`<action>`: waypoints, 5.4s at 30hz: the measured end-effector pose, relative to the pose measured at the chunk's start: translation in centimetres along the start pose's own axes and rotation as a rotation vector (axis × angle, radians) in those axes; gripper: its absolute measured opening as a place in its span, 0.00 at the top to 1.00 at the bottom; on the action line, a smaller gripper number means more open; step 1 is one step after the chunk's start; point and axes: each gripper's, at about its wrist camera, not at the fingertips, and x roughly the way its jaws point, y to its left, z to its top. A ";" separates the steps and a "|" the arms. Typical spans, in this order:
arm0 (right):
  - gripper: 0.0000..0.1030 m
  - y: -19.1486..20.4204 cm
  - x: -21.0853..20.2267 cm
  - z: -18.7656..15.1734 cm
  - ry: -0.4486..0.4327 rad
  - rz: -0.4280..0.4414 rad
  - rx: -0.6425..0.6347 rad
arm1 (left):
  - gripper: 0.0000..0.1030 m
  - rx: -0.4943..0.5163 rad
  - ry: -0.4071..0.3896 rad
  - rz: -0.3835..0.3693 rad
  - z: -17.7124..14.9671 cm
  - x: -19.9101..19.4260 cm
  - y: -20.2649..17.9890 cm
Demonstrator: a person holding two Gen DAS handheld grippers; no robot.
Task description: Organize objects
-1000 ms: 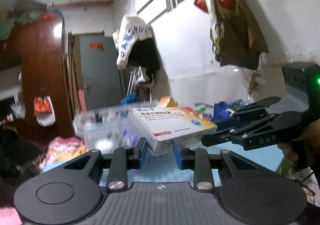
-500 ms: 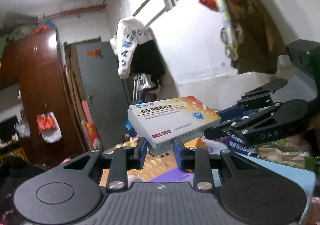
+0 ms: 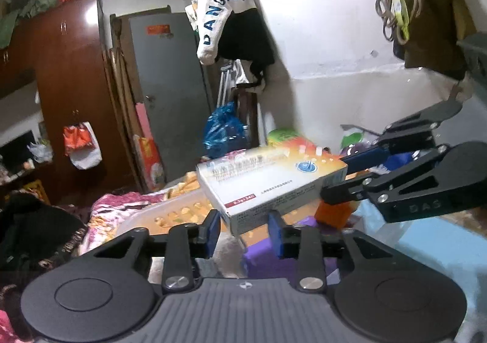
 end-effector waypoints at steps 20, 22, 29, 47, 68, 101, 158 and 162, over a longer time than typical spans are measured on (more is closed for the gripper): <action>0.00 4.0 -16.9 -20.2 -0.154 -0.002 0.422 | 0.16 -0.283 -0.089 0.034 -17.0 -14.3 -2.9; 0.03 4.4 -16.2 -20.1 -0.141 0.031 0.415 | 0.16 -0.314 -0.057 0.008 -17.7 -13.6 -2.7; 0.23 6.3 -15.3 -20.6 -0.126 0.008 0.315 | 0.16 -0.287 -0.051 -0.008 -18.8 -13.0 -3.8; 0.71 7.9 -15.2 -20.6 -0.146 0.033 0.241 | 0.49 -0.187 -0.087 -0.002 -18.8 -13.2 -7.3; 0.84 7.3 -16.0 -19.7 -0.187 0.013 0.223 | 0.93 -0.143 -0.153 0.026 -17.9 -14.8 -8.0; 0.84 -1.6 -3.5 -2.0 -0.191 -0.003 0.185 | 0.93 -0.058 -0.206 0.149 1.6 -5.9 -0.4; 0.00 3.2 -16.2 -5.6 0.026 -0.057 0.369 | 0.03 -0.264 -0.020 0.076 -3.3 -14.6 -4.6; 0.00 3.0 -16.2 -5.7 0.023 -0.064 0.372 | 0.03 -0.256 -0.005 0.092 -3.4 -14.3 -4.8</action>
